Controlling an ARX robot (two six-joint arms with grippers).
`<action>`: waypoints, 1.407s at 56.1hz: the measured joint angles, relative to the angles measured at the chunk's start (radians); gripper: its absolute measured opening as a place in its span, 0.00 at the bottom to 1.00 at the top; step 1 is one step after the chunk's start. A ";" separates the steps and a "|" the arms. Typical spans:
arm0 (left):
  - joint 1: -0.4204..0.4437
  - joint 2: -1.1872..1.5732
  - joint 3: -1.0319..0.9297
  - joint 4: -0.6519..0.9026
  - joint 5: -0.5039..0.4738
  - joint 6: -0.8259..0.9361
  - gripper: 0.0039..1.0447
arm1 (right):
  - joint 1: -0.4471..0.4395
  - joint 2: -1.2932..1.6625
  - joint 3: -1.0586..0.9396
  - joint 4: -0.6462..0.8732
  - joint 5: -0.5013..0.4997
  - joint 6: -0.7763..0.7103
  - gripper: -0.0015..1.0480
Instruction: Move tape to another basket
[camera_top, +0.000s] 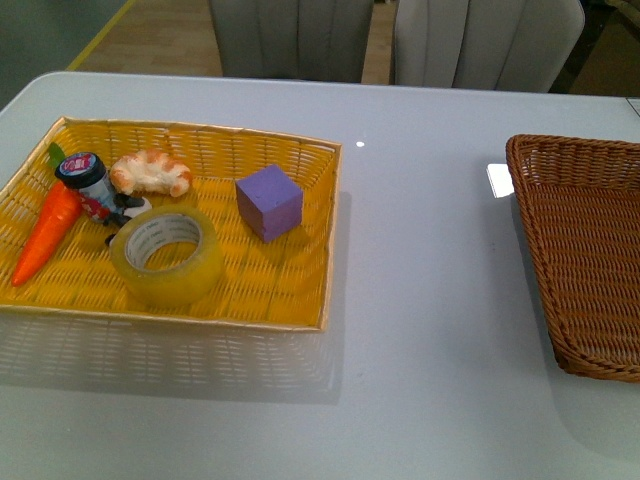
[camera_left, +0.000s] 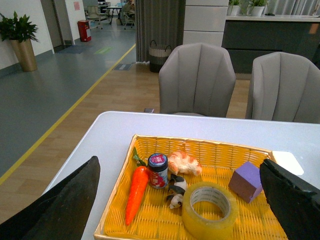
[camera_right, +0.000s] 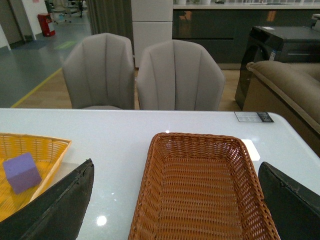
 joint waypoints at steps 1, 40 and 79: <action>0.000 0.000 0.000 0.000 0.000 0.000 0.92 | 0.000 0.000 0.000 0.000 0.000 0.000 0.91; 0.000 0.000 0.000 0.000 0.000 0.000 0.92 | 0.000 0.000 0.000 0.000 0.000 0.000 0.91; 0.000 0.000 0.000 0.000 0.000 0.000 0.92 | -0.342 1.624 0.669 0.357 -0.072 -0.132 0.91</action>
